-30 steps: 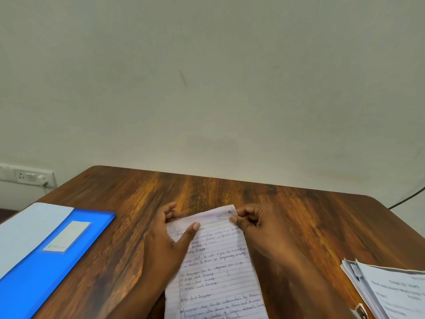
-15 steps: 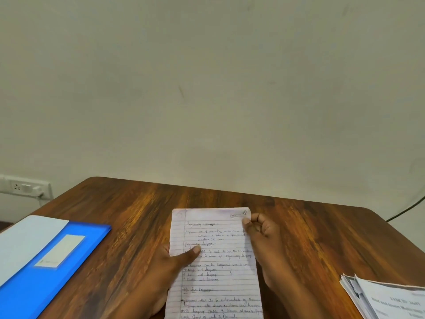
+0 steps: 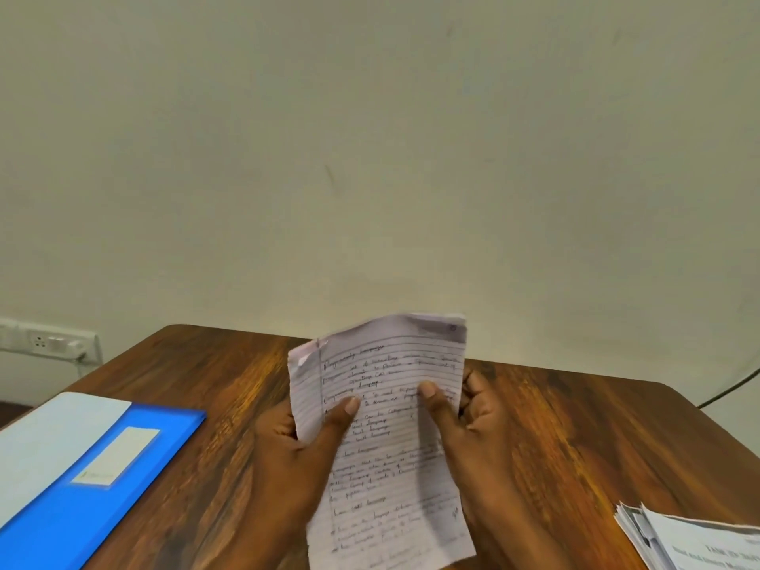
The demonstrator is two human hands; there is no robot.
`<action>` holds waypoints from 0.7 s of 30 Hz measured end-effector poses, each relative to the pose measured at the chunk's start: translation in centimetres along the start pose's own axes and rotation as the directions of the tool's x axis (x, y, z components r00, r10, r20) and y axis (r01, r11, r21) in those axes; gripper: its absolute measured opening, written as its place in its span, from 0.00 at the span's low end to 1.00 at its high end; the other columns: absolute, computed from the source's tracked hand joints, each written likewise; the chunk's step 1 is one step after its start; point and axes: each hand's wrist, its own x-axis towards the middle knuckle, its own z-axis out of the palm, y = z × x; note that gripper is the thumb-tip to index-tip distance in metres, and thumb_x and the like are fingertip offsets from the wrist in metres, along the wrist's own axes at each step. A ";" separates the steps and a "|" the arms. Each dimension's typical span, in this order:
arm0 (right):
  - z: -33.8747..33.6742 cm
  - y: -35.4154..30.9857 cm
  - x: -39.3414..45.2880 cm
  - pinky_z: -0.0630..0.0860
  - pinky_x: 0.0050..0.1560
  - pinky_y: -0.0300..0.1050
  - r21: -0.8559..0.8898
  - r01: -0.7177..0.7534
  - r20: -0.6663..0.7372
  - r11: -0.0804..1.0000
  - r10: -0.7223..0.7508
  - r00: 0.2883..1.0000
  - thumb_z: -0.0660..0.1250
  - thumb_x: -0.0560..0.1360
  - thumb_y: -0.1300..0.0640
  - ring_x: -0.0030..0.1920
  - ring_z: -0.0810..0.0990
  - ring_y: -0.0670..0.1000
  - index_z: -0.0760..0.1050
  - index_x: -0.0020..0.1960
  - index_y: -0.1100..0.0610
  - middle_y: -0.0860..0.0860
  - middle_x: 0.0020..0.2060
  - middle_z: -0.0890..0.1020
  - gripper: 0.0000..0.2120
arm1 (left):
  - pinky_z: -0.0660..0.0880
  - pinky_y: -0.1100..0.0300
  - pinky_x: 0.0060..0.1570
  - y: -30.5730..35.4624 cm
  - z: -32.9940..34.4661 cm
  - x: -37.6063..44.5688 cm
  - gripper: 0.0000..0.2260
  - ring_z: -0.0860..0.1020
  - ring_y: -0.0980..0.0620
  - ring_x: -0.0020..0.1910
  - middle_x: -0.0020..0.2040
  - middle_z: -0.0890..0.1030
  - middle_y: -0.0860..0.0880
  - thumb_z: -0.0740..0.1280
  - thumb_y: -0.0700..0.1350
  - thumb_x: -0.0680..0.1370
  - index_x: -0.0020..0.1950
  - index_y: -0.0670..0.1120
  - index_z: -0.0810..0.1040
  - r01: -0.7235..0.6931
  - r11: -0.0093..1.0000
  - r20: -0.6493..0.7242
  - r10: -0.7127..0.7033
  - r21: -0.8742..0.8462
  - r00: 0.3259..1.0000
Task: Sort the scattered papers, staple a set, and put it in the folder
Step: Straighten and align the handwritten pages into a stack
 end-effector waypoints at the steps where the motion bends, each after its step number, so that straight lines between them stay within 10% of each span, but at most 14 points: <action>1: 0.0 -0.1 -0.1 0.85 0.45 0.45 0.009 0.029 -0.006 1.000 -0.029 1.000 0.72 0.78 0.59 0.49 0.88 0.51 0.79 0.57 0.55 0.49 0.50 0.88 0.08 | 0.81 0.67 0.33 0.2 0.0 0.0 0.06 0.87 0.55 0.40 0.42 0.89 0.53 0.73 0.37 0.75 0.48 0.47 0.84 -0.004 1.000 0.022 0.003 0.016 1.000; 11: -0.5 -0.5 0.6 0.86 0.49 0.52 0.123 0.161 -0.170 0.979 -0.139 0.976 0.70 0.78 0.59 0.53 0.87 0.58 0.78 0.59 0.59 0.55 0.53 0.87 0.10 | 0.83 0.61 0.38 -0.5 -1.2 0.8 0.04 0.87 0.52 0.44 0.47 0.89 0.52 0.73 0.41 0.77 0.51 0.46 0.86 -0.056 0.982 0.096 0.039 0.182 0.995; 21: 0.0 0.3 0.1 0.85 0.49 0.44 -0.014 0.094 0.010 0.995 -0.094 0.995 0.68 0.81 0.63 0.53 0.87 0.50 0.79 0.61 0.55 0.50 0.53 0.88 0.10 | 0.82 0.63 0.39 -2.3 -0.5 0.0 0.05 0.88 0.51 0.46 0.47 0.89 0.51 0.73 0.40 0.77 0.53 0.44 0.86 0.053 0.992 0.087 -0.064 0.114 0.994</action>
